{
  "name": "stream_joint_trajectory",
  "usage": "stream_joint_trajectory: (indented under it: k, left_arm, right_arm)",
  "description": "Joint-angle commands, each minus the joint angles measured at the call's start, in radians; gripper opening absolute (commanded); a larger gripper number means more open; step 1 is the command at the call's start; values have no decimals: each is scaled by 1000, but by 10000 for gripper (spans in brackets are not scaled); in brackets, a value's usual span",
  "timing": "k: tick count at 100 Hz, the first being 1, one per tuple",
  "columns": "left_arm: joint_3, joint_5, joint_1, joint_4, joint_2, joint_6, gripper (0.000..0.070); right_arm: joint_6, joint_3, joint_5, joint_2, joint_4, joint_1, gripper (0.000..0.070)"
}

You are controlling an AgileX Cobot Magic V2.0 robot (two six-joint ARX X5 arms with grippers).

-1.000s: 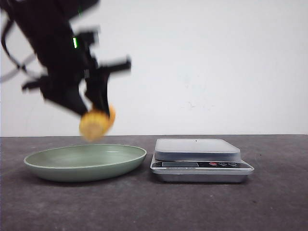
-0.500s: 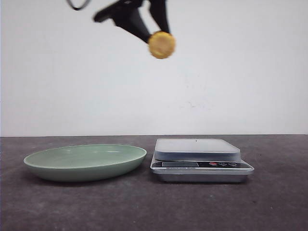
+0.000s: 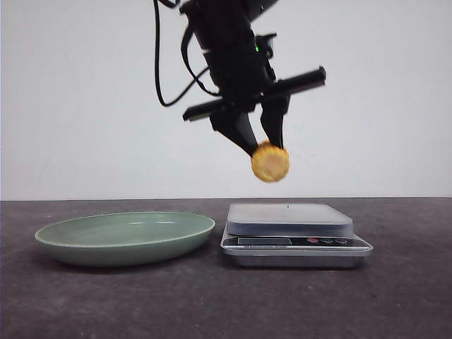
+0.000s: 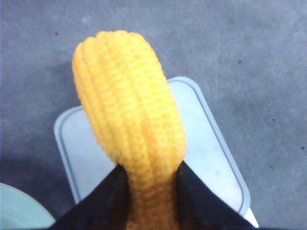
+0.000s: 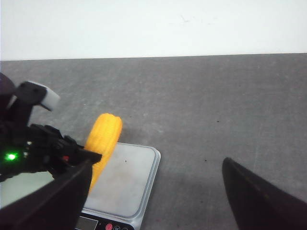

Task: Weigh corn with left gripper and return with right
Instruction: 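Carry the corn cob with the left gripper over the scale, then lower the corn onto the scale and open the left gripper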

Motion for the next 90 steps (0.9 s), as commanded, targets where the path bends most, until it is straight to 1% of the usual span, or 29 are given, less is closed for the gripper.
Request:
stream_joint_trajectory:
  k: [1, 38, 45, 49, 52, 56, 60, 63, 67, 72, 82, 90]
  left_arm:
    - [27, 0, -15, 20, 33, -8, 12]
    - [27, 1, -15, 4, 87, -5, 12]
    - [27, 1, -15, 4, 87, -6, 24]
    - [27, 1, -15, 3, 87, -6, 49]
    - [27, 1, -15, 2, 87, -6, 94]
    - [27, 1, -15, 1, 87, -6, 200]
    - [27, 1, -15, 0, 87, -6, 337]
    - [27, 1, -15, 0, 87, -7, 424]
    - [27, 1, -16, 0, 87, -7, 491]
    - [28, 0, -19, 1, 87, -3, 512]
    - [40, -2, -20, -5, 72, 1, 511]
    - [55, -13, -22, -11, 38, 24, 511]
  right_arm:
    - [-14, 17, 1, 5, 3, 3, 551]
    - [-13, 17, 1, 5, -4, 3, 551]
    - [-13, 17, 1, 5, -3, 3, 551]
    - [-13, 17, 1, 5, -3, 3, 551]
    - [-13, 17, 1, 5, -3, 3, 551]
    - [-13, 17, 1, 5, -3, 3, 551]
    - [-13, 17, 1, 5, -4, 3, 551]
    - [-13, 17, 1, 5, -3, 3, 551]
    - [-13, 17, 1, 5, -3, 3, 551]
    - [-14, 17, 1, 5, -4, 3, 551]
    - [-15, 17, 1, 5, -4, 3, 552]
    - [-15, 17, 1, 5, -4, 3, 552]
